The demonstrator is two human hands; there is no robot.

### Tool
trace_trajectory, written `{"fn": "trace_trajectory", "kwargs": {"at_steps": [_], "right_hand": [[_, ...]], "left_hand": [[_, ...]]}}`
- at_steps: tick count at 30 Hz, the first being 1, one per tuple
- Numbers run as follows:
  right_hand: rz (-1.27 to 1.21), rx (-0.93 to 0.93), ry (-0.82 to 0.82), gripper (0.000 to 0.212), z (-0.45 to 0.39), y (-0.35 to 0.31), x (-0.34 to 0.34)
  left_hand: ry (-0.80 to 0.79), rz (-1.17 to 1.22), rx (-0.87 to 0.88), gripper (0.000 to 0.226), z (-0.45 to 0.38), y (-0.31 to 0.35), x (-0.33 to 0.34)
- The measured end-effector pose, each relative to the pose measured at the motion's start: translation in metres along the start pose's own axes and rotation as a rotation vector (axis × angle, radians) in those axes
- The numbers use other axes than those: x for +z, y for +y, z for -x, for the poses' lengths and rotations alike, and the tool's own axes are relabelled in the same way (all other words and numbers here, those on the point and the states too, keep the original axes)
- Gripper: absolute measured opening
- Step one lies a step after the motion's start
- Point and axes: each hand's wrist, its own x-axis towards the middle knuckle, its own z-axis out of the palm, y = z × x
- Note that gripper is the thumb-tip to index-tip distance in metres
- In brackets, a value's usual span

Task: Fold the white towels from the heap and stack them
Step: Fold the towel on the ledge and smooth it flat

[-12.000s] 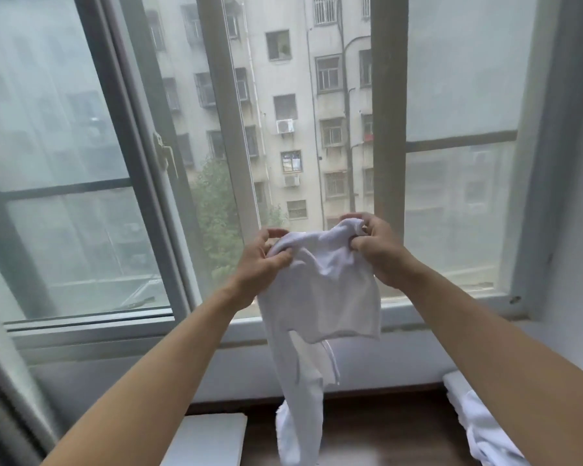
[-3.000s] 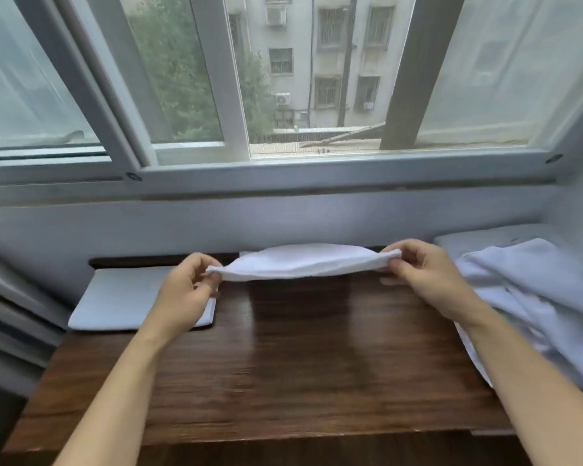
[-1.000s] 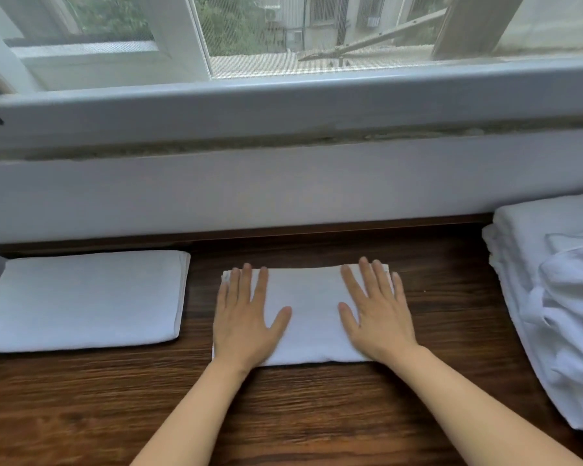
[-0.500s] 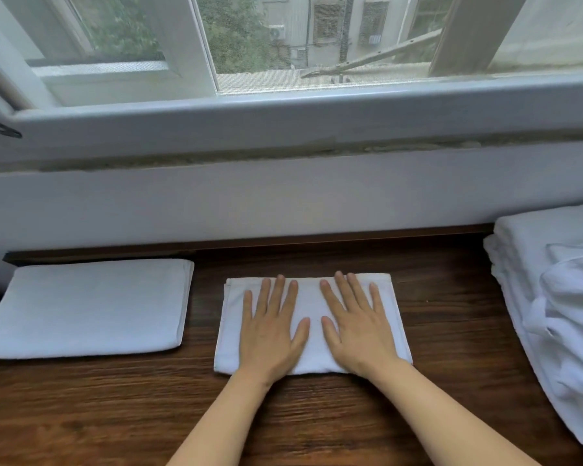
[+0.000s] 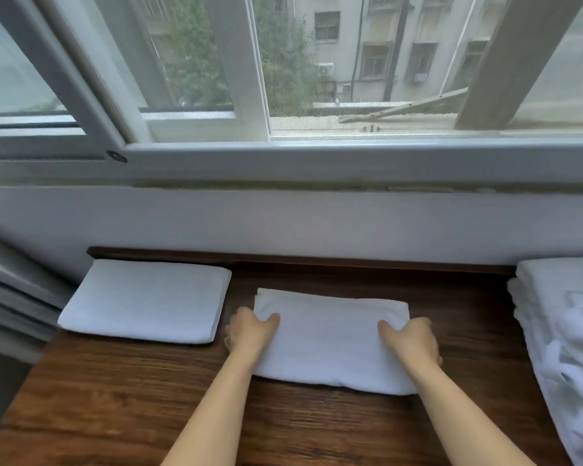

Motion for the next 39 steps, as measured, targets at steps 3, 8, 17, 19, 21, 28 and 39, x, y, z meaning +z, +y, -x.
{"fn": "trace_trajectory", "kwargs": {"at_steps": [3,8,17,19,21,28,39], "right_hand": [[-0.020,-0.014,-0.061,0.050,-0.006,-0.002,-0.004],[-0.017,-0.269,0.006,0.049,0.007,-0.002,-0.003],[-0.143,-0.402,0.134,0.028,0.071,-0.057,-0.007],[-0.226,-0.441,0.118,0.027,0.099,-0.093,0.002],[-0.290,-0.481,0.090,0.029,0.122,-0.132,0.026],[-0.443,-0.497,-0.059,0.028,0.158,-0.235,0.166],[-0.280,-0.428,0.003,0.023,0.161,-0.246,0.245]], "left_hand": [[-0.042,-0.017,0.033,0.057,0.002,0.006,-0.008],[-0.026,0.099,0.257,0.032,0.008,0.005,-0.006],[0.089,0.333,0.550,0.012,-0.011,-0.029,-0.064],[0.136,0.388,0.568,0.015,-0.033,-0.047,-0.109],[0.185,0.403,0.574,0.019,-0.059,-0.070,-0.160],[0.219,0.339,0.460,0.022,-0.168,-0.158,-0.269],[0.222,0.123,0.412,0.036,-0.238,-0.207,-0.261]]}}
